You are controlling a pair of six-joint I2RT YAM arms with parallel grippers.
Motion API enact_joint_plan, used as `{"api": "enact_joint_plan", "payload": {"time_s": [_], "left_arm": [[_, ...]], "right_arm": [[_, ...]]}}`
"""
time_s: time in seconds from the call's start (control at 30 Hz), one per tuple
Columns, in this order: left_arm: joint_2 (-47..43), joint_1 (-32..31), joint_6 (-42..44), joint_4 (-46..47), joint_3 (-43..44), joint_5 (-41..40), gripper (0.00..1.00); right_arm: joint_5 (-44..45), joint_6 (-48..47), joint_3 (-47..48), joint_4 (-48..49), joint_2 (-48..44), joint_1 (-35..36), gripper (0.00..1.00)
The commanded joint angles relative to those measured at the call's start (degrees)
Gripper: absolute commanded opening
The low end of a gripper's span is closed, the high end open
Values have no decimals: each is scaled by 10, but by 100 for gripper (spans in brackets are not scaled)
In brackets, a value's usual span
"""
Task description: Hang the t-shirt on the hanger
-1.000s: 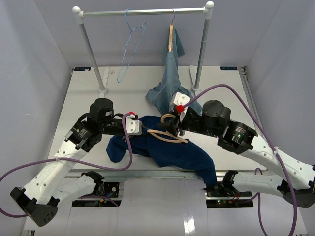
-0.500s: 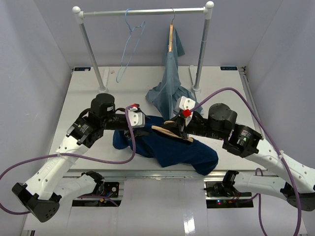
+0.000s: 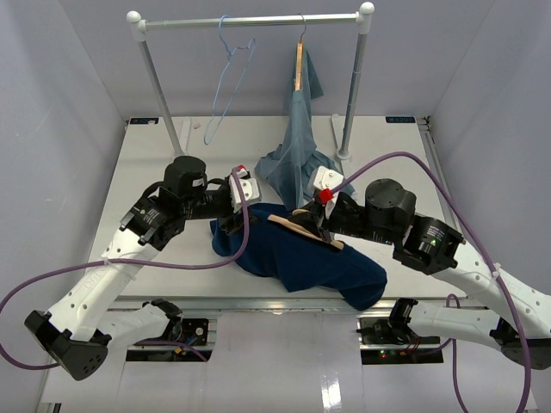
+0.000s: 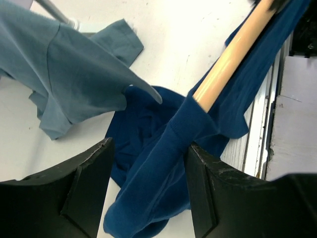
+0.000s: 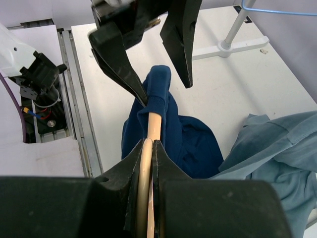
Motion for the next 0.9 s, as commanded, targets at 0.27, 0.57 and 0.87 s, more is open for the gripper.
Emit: {"api": "enact_joint_plan", "payload": {"time_s": [0.27,0.57,0.87], "left_arm": [[-44,0,-33,19,17,74,74],[-55,0,14,-33,2,121,78],[3,0,21,-43,17,149,76]], "right_arm": [[-6,-2,65,-24,9,0,8],[-38,3,119,-31,48,-1,8],[-64,-4,129,-30,69,-2,8]]}}
